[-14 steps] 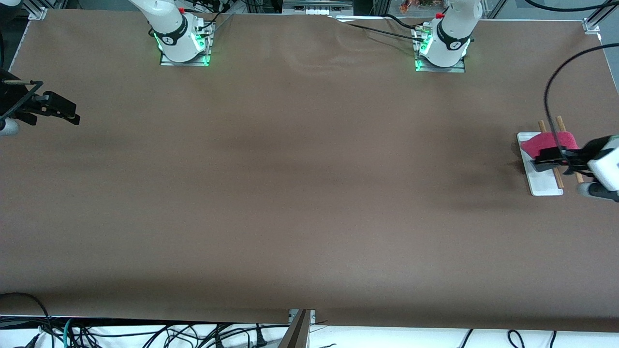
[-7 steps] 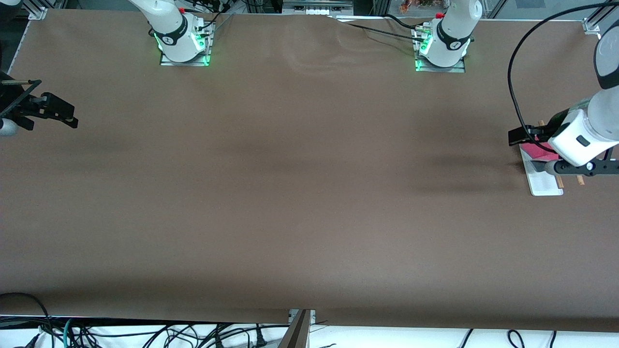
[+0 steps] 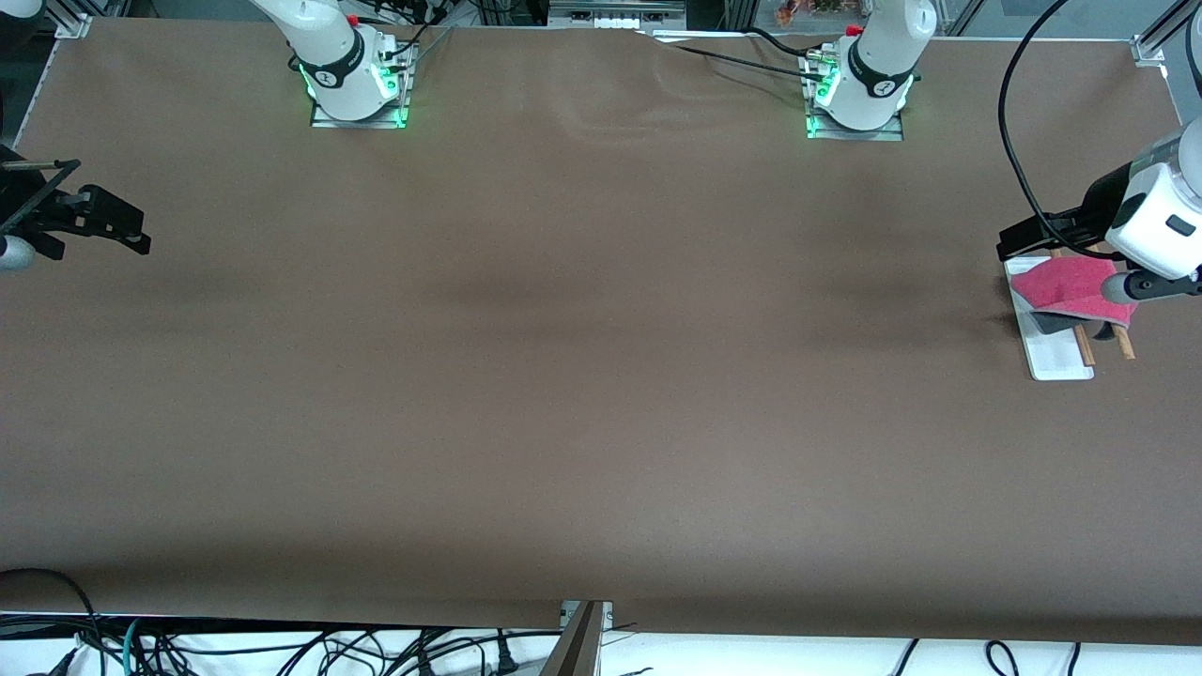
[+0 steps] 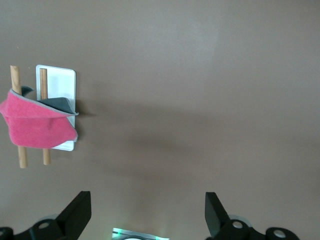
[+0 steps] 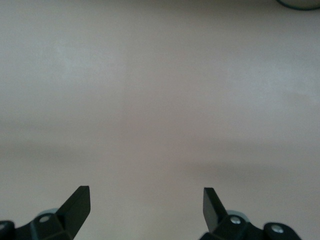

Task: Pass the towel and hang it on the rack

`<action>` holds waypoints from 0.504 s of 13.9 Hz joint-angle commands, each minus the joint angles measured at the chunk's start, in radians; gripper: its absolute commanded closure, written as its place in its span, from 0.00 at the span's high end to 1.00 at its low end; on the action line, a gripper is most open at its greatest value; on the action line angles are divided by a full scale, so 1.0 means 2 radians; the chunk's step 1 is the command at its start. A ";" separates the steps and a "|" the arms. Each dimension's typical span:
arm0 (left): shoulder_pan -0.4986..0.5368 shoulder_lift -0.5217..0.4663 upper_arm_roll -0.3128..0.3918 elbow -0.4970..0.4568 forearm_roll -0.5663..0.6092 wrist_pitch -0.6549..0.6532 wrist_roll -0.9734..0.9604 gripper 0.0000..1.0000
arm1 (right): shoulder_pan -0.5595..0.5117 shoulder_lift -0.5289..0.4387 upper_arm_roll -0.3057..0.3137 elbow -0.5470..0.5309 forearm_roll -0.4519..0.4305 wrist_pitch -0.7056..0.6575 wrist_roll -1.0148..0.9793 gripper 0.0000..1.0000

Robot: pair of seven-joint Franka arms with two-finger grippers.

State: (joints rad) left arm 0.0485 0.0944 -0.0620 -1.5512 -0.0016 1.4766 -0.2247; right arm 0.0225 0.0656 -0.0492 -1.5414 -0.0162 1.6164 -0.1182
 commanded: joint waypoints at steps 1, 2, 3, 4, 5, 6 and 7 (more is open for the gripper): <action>0.000 -0.015 0.010 -0.017 -0.010 0.012 -0.008 1.00 | -0.004 0.006 -0.001 0.013 -0.001 0.001 -0.008 1.00; 0.003 -0.015 0.009 -0.016 -0.009 0.011 0.003 1.00 | -0.004 0.006 -0.001 0.012 -0.002 -0.003 -0.008 1.00; 0.003 -0.014 0.008 -0.014 -0.008 0.011 0.012 1.00 | -0.004 0.006 -0.001 0.012 -0.002 -0.002 -0.008 1.00; 0.002 -0.015 0.008 -0.014 -0.008 0.010 0.012 1.00 | -0.004 0.006 -0.001 0.012 -0.002 0.000 -0.008 1.00; 0.000 -0.013 0.009 -0.011 -0.008 0.008 0.007 1.00 | -0.005 0.006 -0.001 0.012 -0.001 0.000 -0.008 1.00; -0.001 -0.012 0.006 -0.008 -0.008 0.007 0.007 1.00 | -0.004 0.006 -0.001 0.012 -0.001 -0.001 -0.008 1.00; -0.002 -0.010 0.005 -0.007 -0.006 0.009 0.007 1.00 | -0.004 0.006 -0.001 0.013 -0.001 -0.001 -0.008 1.00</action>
State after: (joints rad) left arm 0.0501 0.0931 -0.0520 -1.5523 -0.0038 1.4842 -0.2235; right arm 0.0209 0.0682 -0.0538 -1.5414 -0.0165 1.6224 -0.1183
